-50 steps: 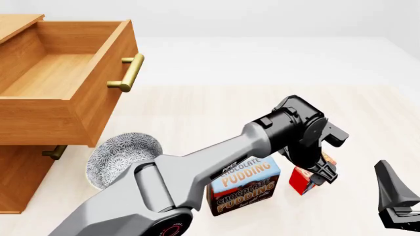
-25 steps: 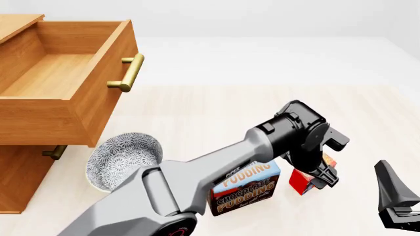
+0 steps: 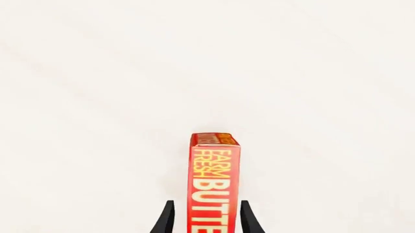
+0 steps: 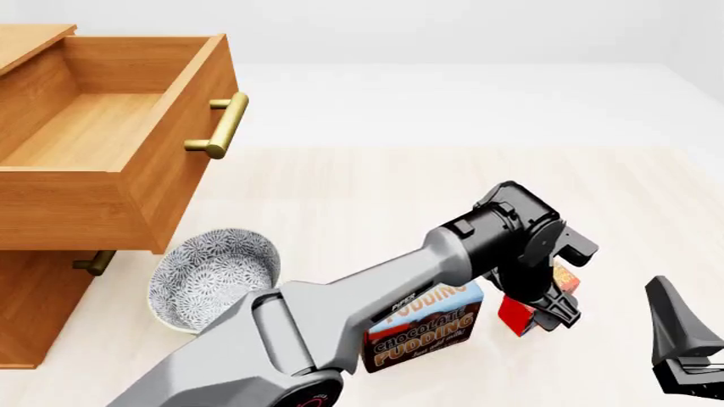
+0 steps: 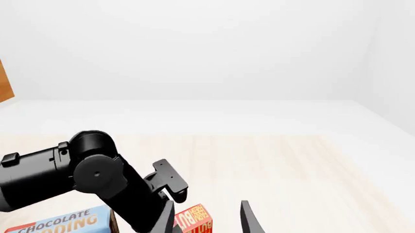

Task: Put the butter at the back in the top drawer of the cabinet and close it.

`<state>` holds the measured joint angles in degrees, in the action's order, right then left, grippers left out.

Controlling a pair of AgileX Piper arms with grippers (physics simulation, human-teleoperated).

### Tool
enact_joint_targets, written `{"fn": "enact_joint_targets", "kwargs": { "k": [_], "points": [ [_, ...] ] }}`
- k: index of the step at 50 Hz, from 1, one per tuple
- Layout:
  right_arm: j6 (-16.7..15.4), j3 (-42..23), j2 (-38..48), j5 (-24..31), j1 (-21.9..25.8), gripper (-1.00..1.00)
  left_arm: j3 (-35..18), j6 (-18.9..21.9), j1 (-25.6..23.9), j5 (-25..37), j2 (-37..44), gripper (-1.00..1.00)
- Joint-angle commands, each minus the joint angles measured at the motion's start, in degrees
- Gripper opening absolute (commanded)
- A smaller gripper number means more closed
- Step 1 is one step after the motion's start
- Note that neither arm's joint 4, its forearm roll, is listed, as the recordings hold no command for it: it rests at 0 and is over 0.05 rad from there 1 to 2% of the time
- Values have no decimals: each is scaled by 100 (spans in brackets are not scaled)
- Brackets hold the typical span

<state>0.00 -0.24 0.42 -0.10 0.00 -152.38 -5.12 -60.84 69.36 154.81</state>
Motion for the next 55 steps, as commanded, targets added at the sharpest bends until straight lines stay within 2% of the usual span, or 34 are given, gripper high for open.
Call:
{"fn": "enact_joint_targets", "kwargs": {
  "k": [1,4,5,24,41,43,45,50,55],
  "points": [
    [0,0,0,0,0,100,18,-81,5,-9,94,100],
    [0,0,0,0,0,100,-11,-86,1,8,142,100],
    [0,0,0,0,0,100,-24,-82,2,11,155,-100],
    [0,0,0,0,0,100,-12,-34,-131,32,164,-100],
    [0,0,0,0,0,100,208,157,-192,-9,-396,-100],
    [0,0,0,0,0,100,626,258,-89,-266,-713,-100],
    [0,0,0,0,0,100,502,167,-146,-155,-757,-100],
    [0,0,0,0,0,100,888,316,-117,-348,-1134,-100],
    [0,0,0,0,0,100,1042,360,-134,-416,-1312,-100]
  ]
}}
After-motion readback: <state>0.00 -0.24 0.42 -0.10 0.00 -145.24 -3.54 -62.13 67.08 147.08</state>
